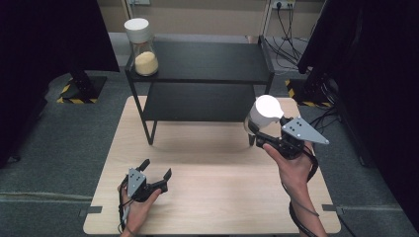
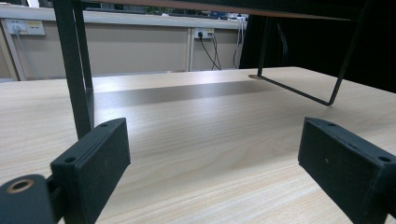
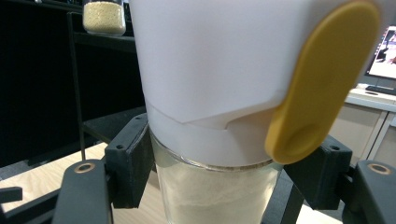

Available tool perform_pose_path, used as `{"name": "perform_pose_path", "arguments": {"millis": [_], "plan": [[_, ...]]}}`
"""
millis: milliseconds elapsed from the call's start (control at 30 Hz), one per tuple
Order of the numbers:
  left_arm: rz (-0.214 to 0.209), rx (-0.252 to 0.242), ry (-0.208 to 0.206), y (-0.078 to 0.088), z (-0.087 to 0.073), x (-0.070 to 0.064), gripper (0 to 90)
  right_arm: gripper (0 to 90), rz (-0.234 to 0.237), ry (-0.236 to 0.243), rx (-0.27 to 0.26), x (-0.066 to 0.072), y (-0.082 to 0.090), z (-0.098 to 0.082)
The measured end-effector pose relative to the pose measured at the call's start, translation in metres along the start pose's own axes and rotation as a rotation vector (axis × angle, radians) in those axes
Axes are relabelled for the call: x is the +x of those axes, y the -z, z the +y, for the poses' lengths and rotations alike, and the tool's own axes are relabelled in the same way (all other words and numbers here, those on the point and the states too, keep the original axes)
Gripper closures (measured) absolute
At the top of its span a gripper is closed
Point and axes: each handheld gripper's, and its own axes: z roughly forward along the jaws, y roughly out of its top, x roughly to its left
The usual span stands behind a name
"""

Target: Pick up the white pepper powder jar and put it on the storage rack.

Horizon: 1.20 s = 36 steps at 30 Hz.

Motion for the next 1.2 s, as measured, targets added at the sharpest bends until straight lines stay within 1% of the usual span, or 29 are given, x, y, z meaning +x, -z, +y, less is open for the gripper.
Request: {"name": "perform_pose_path", "arguments": {"millis": [333, 633, 767, 1100, 1200], "plan": [[-0.001, 0.001, 0.001, 0.0, 0.0, 0.0, 8.4, 30.4, -0.011, -0.002, -0.016, 0.0, -0.004, 0.01], [-0.003, 0.002, 0.001, 0.0, 0.0, 0.001, 8.4, 30.4, -0.02, 0.001, -0.019, 0.0, -0.009, 0.018], [-0.003, 0.002, 0.002, 0.0, 0.0, 0.001, 8.5, 30.4, -0.024, 0.005, -0.019, 0.0, -0.011, 0.024], [-0.003, 0.004, 0.002, 0.0, 0.001, 0.001, 8.4, 30.4, -0.041, -0.008, -0.032, 0.0, -0.017, 0.039], [-0.003, 0.005, 0.002, 0.0, 0.001, 0.001, 8.4, 30.4, -0.043, -0.004, -0.035, 0.0, -0.019, 0.044]]}}
